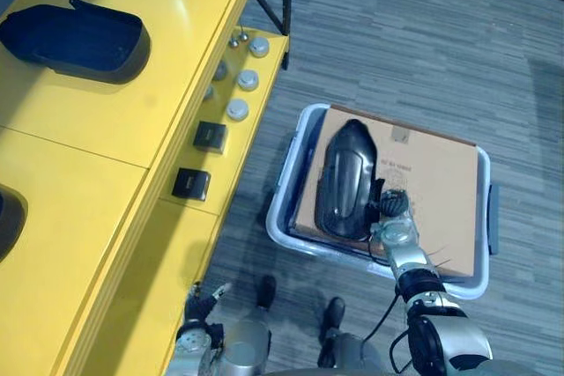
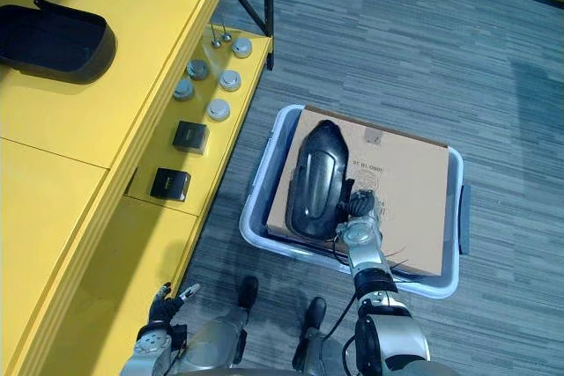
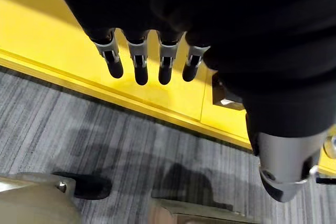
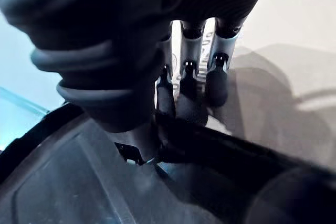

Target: Walk over and take plastic housings, then place them on the shelf

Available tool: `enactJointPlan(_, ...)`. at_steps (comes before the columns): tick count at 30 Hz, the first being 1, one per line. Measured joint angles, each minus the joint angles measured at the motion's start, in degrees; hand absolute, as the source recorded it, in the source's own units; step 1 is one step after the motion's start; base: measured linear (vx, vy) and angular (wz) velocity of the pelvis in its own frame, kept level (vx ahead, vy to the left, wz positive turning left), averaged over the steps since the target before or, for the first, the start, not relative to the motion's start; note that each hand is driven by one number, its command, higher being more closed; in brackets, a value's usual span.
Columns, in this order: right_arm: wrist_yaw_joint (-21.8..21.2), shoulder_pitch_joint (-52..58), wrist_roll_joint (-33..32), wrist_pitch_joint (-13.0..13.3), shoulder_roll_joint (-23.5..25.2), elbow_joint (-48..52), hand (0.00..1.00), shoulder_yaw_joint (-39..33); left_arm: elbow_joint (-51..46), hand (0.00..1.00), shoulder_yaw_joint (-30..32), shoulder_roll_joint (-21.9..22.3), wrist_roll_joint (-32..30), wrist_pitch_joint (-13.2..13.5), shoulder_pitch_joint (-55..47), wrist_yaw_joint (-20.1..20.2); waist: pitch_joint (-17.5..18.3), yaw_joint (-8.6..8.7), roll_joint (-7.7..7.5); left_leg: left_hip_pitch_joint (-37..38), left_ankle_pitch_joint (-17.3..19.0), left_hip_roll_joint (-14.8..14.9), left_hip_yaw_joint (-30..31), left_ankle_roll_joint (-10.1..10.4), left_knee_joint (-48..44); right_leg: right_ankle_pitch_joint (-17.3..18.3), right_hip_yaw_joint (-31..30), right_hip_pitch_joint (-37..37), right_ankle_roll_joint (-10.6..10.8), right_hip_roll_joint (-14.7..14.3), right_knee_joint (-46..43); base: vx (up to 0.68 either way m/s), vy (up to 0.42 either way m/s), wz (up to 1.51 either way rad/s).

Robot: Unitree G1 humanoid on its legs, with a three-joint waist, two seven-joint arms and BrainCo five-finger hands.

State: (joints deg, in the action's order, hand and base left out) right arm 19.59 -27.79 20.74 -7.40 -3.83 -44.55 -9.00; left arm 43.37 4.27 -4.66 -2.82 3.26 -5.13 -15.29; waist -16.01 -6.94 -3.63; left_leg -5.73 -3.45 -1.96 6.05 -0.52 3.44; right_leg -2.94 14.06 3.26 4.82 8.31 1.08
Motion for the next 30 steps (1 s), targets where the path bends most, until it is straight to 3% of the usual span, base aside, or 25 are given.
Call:
enactJointPlan(11, -0.72, 7.76, 0.32, 0.28, -0.11, 22.43, 1.00, -0.21, -6.44, 0.00, -2.87, 0.22, -0.02, -0.13, -2.70, 0.28, 0.26, 1.82, -0.13, 1.62, 0.03, -0.29, -1.28, -0.29, 0.35, -0.79, -1.77, -0.25, 0.41, 0.42, -0.72, -0.05, 0.011, -0.09)
enactJointPlan(19, 4.00, 14.09, 2.37, 2.61, -0.67, 35.00, 1.00, -1.76, -27.56, 0.00, -9.60, 1.38, -0.02, 1.11, -4.19, 0.27, 3.62, 3.84, -0.30, 1.93, -0.40, -0.20, -0.56, -0.17, 0.66, 0.66, -1.45, -0.89, 0.98, 0.34, -0.48, -0.01, -0.027, 0.03)
enactJointPlan(23, 5.06, 14.20, 2.34, 4.47, -0.62, 37.10, 1.00, -0.94, -33.56, 0.00, -11.73, 1.30, -0.02, 2.31, -3.23, 0.12, 5.10, 4.70, -0.27, 2.44, -0.38, -0.26, -0.39, -0.17, 0.65, 0.65, -1.31, -1.83, 0.98, 0.33, 0.27, 0.01, -0.007, 0.02)
enactJointPlan(29, 4.75, 14.21, 2.35, 4.63, -0.50, 37.10, 1.00, 1.18, -36.01, 0.00, -13.41, 1.26, -0.07, 2.40, -2.08, -0.29, 6.28, 4.73, -0.24, 2.60, -0.37, -0.18, -0.70, -0.16, 0.55, 0.64, -1.56, -2.03, 0.95, 0.24, 0.33, 0.00, 0.000, 0.00)
enactJointPlan(30, 4.01, 14.21, 2.35, 4.63, -0.50, 37.10, 0.00, 1.18, -36.02, 0.00, -13.51, 1.24, -0.08, 2.36, -2.37, -0.41, 6.38, 4.71, -0.27, 2.72, -0.37, -0.18, -0.80, -0.16, 0.54, 0.63, -1.67, -2.11, 0.94, 0.25, 0.31, -0.02, -0.003, -0.04)
